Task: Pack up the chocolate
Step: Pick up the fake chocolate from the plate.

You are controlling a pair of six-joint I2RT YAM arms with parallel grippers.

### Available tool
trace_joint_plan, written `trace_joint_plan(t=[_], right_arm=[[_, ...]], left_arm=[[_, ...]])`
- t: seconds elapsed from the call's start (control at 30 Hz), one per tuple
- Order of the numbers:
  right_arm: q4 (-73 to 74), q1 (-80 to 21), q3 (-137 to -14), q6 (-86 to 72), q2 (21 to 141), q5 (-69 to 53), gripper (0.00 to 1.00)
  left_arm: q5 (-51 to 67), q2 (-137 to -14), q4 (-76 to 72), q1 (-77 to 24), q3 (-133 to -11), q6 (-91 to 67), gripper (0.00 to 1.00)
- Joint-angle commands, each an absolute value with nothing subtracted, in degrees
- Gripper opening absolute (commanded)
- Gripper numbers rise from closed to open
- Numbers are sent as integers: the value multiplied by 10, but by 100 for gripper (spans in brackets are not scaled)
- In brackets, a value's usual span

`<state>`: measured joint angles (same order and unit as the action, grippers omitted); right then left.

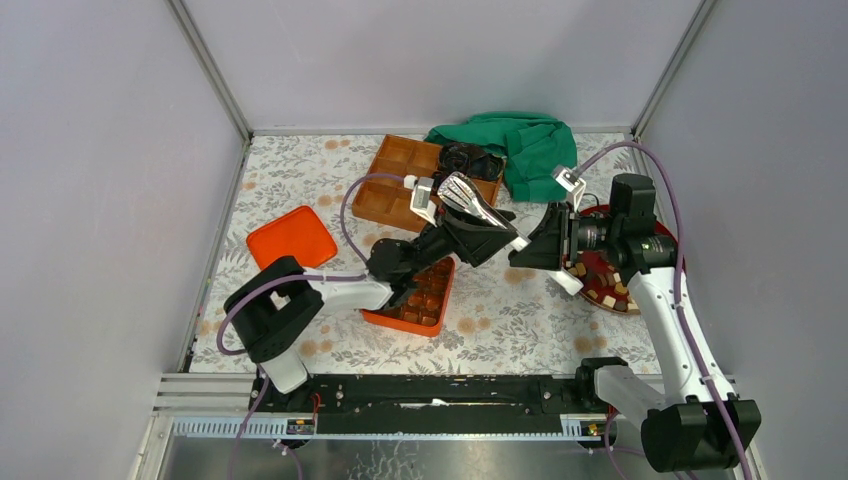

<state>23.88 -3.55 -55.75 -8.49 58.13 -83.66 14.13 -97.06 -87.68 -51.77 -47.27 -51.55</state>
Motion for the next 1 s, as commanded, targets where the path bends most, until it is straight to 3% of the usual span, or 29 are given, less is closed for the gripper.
trace_joint_plan(t=[0.0,0.03,0.1,0.27,0.5,0.77,0.97], right_arm=[[199,-42,-557,-106,563,-859,42],[199,-42,-556,-107,561,-859,42],[201,-42,-556,-104,557,-853,43],[264,-45,-574,-23,555,-800,48],[367,-61,-630,87,584,-758,48],[350,-69,-630,66,586,-764,31],[293,-69,-615,4,590,-793,37]], left_arm=[[125,-980,-923,-522,-495,-529,61],[120,-981,-923,-522,-494,-534,47],[114,-980,-922,-523,-490,-540,31],[82,-969,-922,-522,-473,-558,7],[68,-961,-922,-524,-464,-569,5],[75,-965,-923,-524,-467,-577,7],[84,-964,-924,-524,-467,-577,8]])
